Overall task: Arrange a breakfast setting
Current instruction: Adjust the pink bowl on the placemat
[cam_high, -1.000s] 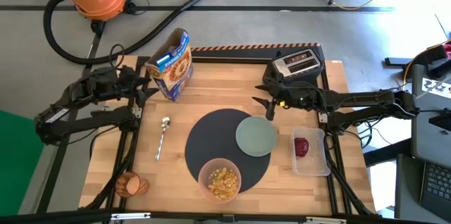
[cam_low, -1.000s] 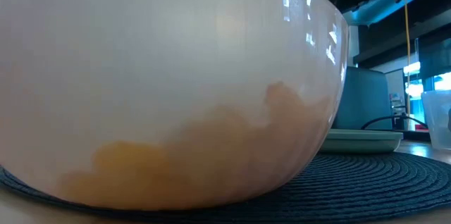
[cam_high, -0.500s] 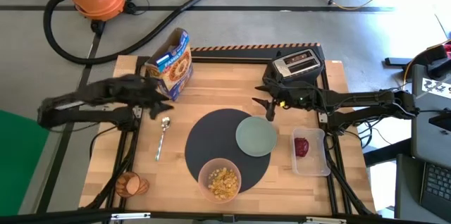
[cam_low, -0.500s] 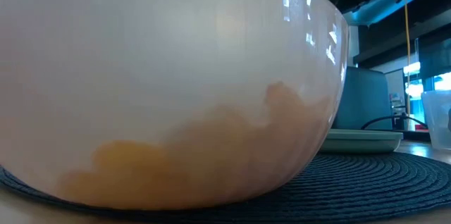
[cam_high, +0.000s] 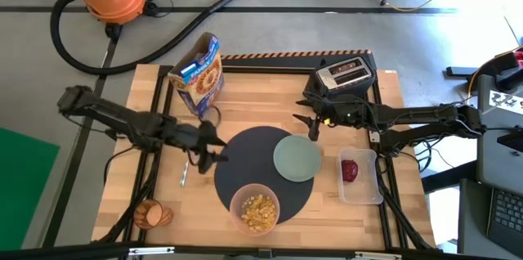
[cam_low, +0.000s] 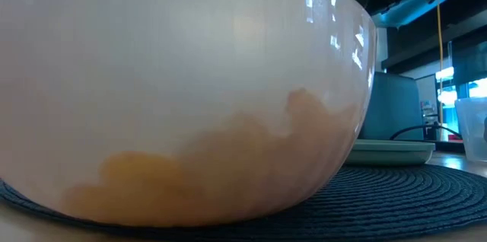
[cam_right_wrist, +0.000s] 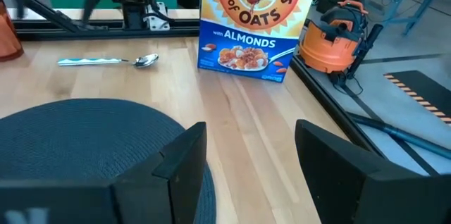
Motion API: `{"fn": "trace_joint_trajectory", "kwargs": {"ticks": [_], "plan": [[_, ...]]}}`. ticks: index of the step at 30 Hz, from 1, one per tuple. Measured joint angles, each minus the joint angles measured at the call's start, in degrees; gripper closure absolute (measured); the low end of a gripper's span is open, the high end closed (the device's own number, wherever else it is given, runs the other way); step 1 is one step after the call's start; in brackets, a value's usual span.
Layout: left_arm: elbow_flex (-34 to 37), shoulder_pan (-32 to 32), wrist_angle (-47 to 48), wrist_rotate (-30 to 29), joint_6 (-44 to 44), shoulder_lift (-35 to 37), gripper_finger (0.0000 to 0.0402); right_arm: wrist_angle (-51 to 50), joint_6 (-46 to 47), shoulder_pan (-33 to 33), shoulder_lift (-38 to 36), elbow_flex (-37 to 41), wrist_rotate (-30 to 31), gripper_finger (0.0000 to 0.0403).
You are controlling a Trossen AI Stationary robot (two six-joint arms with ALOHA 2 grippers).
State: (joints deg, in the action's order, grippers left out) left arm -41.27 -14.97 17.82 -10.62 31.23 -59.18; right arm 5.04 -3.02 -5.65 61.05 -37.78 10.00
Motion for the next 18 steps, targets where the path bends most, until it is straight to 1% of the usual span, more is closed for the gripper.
{"fn": "trace_joint_trajectory", "kwargs": {"ticks": [3,6,10,12,16,18], "plan": [[-2.4,-2.2,-2.8,2.1,-4.9,-5.4,0.0147,-0.1,0.0,0.0,0.0,0.0,0.0,0.0196],[-4.9,-4.1,-5.7,2.7,-7.4,-10.1,0.0147,-0.1,1.2,0.0,0.0,0.0,0.0,0.0196],[-7.1,-6.0,-7.1,2.6,-8.3,-15.3,0.0147,-0.2,3.5,0.0,-0.1,0.0,0.0,0.0196],[-7.1,-6.7,-9.5,2.6,-8.8,-18.2,0.0147,-0.4,4.9,0.0,-0.4,0.0,-0.1,0.0196],[-7.1,-7.2,-17.2,3.1,-9.3,-24.2,0.0147,-1.0,7.5,0.0,-1.5,0.0,-0.6,0.0196],[-7.1,-7.2,-18.6,3.9,-8.8,-26.3,0.0144,-2.8,9.3,0.0,-2.2,0.0,-1.6,0.0196]]}}
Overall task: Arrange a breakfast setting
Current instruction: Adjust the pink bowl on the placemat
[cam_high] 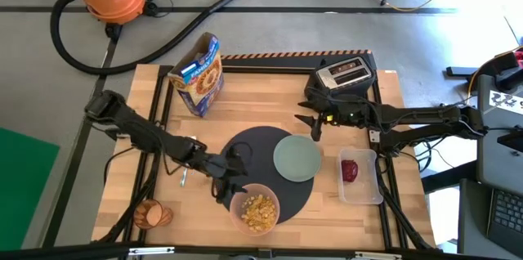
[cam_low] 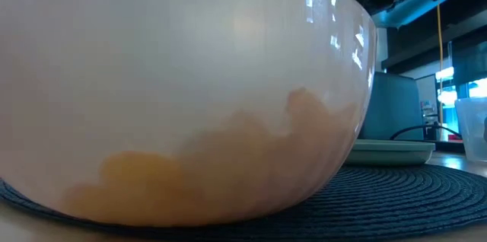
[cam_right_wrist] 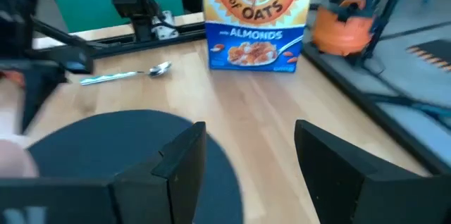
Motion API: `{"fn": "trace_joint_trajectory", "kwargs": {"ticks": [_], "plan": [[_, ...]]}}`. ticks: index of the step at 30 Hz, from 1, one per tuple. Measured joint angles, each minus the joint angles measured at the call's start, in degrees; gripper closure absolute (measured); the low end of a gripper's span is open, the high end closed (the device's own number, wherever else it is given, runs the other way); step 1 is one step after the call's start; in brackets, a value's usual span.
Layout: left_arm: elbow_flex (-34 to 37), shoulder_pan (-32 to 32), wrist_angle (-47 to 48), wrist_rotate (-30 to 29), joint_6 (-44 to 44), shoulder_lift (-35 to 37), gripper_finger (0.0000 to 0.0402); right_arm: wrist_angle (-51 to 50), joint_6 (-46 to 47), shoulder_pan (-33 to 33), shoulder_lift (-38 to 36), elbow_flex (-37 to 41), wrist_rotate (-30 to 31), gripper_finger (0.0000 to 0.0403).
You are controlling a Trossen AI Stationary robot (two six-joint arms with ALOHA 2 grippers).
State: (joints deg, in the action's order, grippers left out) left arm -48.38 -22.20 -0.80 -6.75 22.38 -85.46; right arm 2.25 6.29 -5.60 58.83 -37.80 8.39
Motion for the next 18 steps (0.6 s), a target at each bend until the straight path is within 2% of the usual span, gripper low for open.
{"fn": "trace_joint_trajectory", "kwargs": {"ticks": [4,10,14,18], "plan": [[0.0,0.0,0.3,0.4,1.5,-2.2,0.0124,-3.3,1.3,0.0,-1.3,0.0,-2.5,0.0196],[0.0,1.0,-0.1,0.9,1.0,-3.6,0.0088,-4.2,0.6,0.0,-1.5,0.0,-1.0,0.0196],[0.0,2.0,0.6,0.2,1.0,-5.0,0.0087,-4.3,-0.7,0.0,-1.5,0.0,0.0,0.0196],[0.0,2.4,0.6,2.1,1.4,-6.7,0.0102,-4.2,-0.7,0.0,-1.5,0.0,0.0,0.0196]]}}
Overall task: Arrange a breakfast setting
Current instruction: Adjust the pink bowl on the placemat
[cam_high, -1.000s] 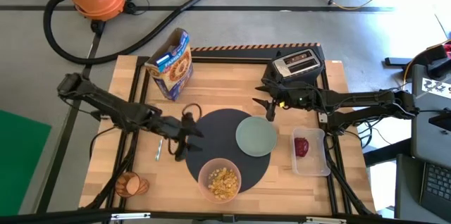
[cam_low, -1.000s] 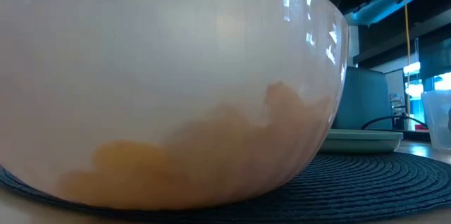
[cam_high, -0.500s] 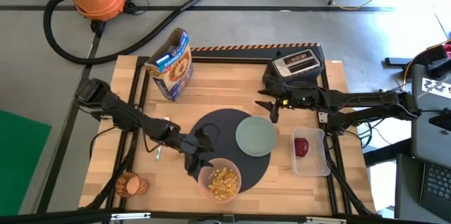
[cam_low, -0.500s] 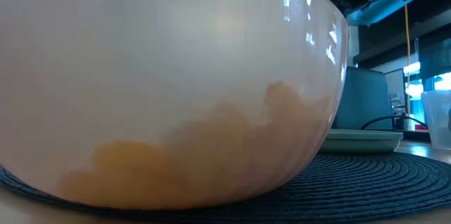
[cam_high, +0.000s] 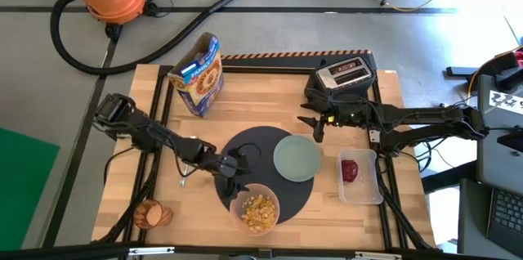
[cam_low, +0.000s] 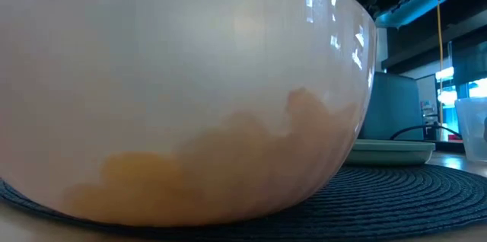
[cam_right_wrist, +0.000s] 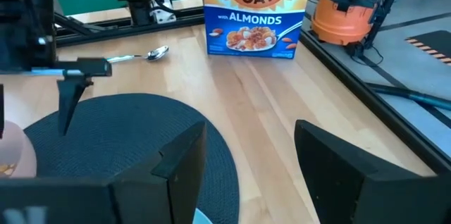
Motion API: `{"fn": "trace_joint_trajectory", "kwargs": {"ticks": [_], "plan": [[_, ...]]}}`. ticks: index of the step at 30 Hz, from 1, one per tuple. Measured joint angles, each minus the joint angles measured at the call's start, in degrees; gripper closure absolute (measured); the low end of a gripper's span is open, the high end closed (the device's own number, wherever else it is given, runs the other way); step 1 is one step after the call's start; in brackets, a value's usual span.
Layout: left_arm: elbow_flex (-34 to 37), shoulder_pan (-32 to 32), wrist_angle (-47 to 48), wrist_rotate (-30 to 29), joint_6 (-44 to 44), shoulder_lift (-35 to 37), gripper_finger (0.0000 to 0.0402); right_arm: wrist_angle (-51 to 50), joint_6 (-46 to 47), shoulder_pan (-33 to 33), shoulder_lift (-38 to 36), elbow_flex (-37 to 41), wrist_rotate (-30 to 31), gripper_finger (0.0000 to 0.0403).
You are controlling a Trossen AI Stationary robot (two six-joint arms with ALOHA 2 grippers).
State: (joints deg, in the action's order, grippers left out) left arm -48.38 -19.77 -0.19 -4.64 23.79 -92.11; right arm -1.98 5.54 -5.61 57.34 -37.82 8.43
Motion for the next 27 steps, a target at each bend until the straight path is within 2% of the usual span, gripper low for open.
{"fn": "trace_joint_trajectory", "kwargs": {"ticks": [4,13,21,27], "plan": [[0.0,-0.9,-0.5,2.8,1.2,-2.0,0.0125,0.0,0.1,0.0,0.0,0.0,0.0,0.0196],[0.0,-1.5,-1.2,1.8,0.3,-3.9,0.017,0.3,1.6,0.0,0.0,0.0,0.0,0.0196],[0.0,-0.9,-1.3,2.2,-1.7,-3.9,0.0271,0.5,1.6,0.0,0.0,0.0,0.0,0.0196],[0.0,-0.1,-1.0,2.6,-1.5,-3.9,0.0317,0.5,1.6,0.0,0.0,0.0,0.0,0.0196]]}}
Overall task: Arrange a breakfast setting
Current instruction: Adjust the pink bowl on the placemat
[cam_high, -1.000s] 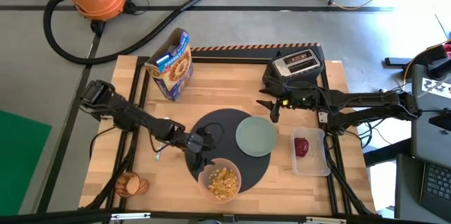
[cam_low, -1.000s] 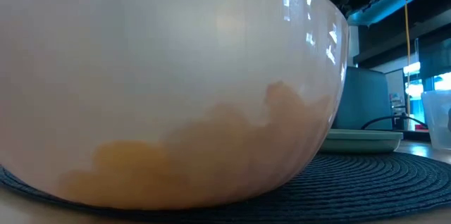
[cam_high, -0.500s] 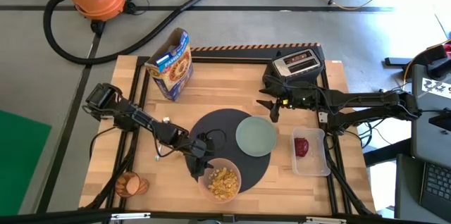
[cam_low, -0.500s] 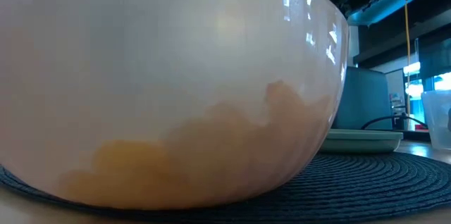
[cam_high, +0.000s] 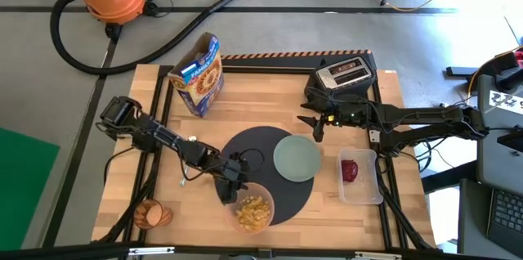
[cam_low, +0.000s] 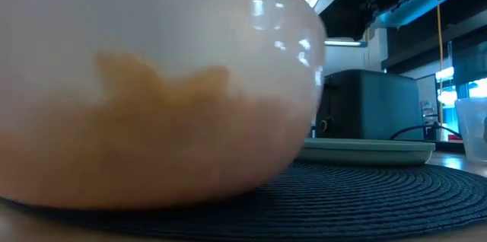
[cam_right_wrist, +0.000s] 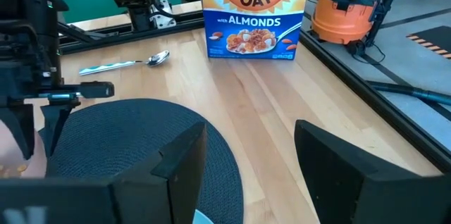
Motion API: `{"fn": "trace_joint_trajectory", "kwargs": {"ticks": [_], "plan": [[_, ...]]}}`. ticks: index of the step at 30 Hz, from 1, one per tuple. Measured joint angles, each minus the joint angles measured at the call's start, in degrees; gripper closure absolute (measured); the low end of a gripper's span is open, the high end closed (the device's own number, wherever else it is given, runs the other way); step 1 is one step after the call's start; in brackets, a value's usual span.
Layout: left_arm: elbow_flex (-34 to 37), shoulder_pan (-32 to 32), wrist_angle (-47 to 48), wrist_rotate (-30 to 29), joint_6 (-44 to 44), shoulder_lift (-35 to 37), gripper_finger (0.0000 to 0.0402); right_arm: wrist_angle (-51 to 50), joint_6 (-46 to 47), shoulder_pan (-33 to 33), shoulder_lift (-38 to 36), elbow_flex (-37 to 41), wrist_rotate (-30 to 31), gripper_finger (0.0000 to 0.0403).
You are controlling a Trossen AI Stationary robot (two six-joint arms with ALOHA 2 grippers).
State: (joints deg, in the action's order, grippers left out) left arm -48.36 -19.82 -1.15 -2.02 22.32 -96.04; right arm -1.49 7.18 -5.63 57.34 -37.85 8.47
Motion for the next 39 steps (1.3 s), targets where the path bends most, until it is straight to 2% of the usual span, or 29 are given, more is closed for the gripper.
{"fn": "trace_joint_trajectory", "kwargs": {"ticks": [9,15,23,25,28,32,34,39], "plan": [[0.0,0.1,2.5,-0.9,-0.4,0.0,0.0394,0.0,0.0,0.0,0.0,0.0,0.0,0.0196],[0.0,0.6,2.4,-1.9,-0.4,0.1,0.0397,0.0,0.0,0.0,0.0,0.0,0.1,0.0196],[-3.6,5.6,6.9,-7.7,-3.6,0.1,0.0399,0.1,0.0,0.0,0.0,0.0,0.1,0.0196],[-3.6,7.9,8.3,-6.1,-2.8,0.1,0.0399,0.0,0.0,0.0,0.0,0.0,0.0,0.0196],[-3.5,10.1,6.9,0.3,-1.0,0.0,0.0399,-0.4,0.0,0.0,0.0,0.0,-0.2,0.0196],[-3.6,11.3,9.1,2.1,-2.1,1.9,0.04,-1.6,0.0,0.0,0.0,0.0,0.0,0.0196],[-3.6,11.4,8.7,0.9,-3.9,2.4,0.04,-2.3,0.0,0.0,0.0,0.0,0.0,0.0196],[-3.6,13.1,14.7,-3.1,-7.2,4.0,0.0401,-2.6,0.2,0.0,0.0,0.0,0.0,0.0196]]}}
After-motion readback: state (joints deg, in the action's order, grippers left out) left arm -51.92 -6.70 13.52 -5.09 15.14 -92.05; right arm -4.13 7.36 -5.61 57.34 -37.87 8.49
